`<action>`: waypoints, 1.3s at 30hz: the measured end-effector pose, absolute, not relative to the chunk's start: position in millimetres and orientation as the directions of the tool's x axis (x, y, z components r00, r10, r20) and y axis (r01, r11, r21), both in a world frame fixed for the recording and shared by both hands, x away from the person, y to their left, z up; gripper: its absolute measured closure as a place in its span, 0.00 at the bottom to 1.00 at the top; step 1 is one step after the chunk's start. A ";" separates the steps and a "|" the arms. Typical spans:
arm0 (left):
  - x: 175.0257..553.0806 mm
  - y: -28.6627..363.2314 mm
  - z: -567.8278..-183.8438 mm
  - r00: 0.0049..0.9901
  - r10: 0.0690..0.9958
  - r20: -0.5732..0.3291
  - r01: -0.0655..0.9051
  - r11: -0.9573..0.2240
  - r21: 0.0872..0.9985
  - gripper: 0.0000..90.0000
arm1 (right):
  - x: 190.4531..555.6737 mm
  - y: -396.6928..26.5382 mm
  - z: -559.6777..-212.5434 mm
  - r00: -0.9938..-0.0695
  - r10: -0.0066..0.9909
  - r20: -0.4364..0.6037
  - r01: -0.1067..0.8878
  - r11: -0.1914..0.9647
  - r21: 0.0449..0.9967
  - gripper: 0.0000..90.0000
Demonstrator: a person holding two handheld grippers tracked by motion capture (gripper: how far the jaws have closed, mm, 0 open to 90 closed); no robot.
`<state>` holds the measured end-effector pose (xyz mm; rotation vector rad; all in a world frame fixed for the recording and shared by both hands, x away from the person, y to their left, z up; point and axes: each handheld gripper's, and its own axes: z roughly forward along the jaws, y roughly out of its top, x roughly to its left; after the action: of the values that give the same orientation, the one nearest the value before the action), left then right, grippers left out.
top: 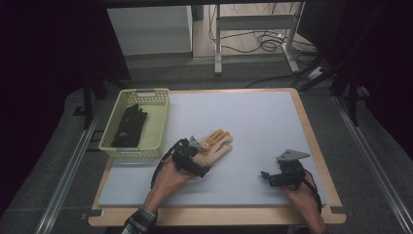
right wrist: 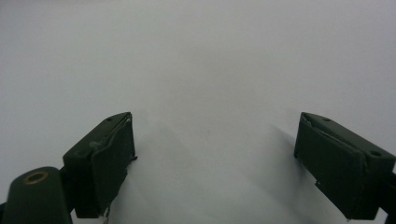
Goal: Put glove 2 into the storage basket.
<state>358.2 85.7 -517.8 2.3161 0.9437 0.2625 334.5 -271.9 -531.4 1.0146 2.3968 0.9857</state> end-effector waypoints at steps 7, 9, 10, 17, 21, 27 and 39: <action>386.4 64.7 -524.7 0.723 0.691 -0.017 0.583 -0.597 0.551 0.02 | 334.5 -271.9 -531.3 -0.679 0.732 -0.052 0.484 0.500 0.719 0.13; 390.7 60.1 -527.3 0.727 0.686 -0.024 0.590 -0.607 0.531 0.06 | 334.5 -271.9 -531.3 -0.679 0.732 -0.051 0.484 0.499 0.719 0.13; 392.4 60.3 -526.7 0.728 0.684 -0.037 0.596 -0.605 0.528 0.07 | 334.4 -271.9 -531.3 -0.679 0.732 -0.051 0.484 0.499 0.719 0.13; 388.0 57.4 -515.9 0.710 0.703 -0.041 0.628 -0.605 0.490 0.44 | 334.4 -271.8 -531.4 -0.679 0.732 -0.052 0.484 0.500 0.718 0.13; 385.8 57.8 -513.4 0.710 0.701 -0.066 0.637 -0.599 0.485 0.61 | 334.4 -271.8 -531.4 -0.679 0.732 -0.052 0.484 0.500 0.718 0.13; 387.0 70.3 -510.5 0.695 0.703 -0.150 0.662 -0.544 0.516 0.75 | 334.5 -271.8 -531.4 -0.679 0.732 -0.052 0.484 0.500 0.718 0.13; 392.7 106.4 -456.2 0.617 0.780 -0.101 0.680 -0.465 0.567 0.75 | 334.5 -271.9 -531.4 -0.679 0.732 -0.053 0.483 0.500 0.719 0.13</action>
<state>392.7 106.4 -456.2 2.2716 1.1443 0.2316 334.5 -271.9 -531.4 1.0139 2.3966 0.9854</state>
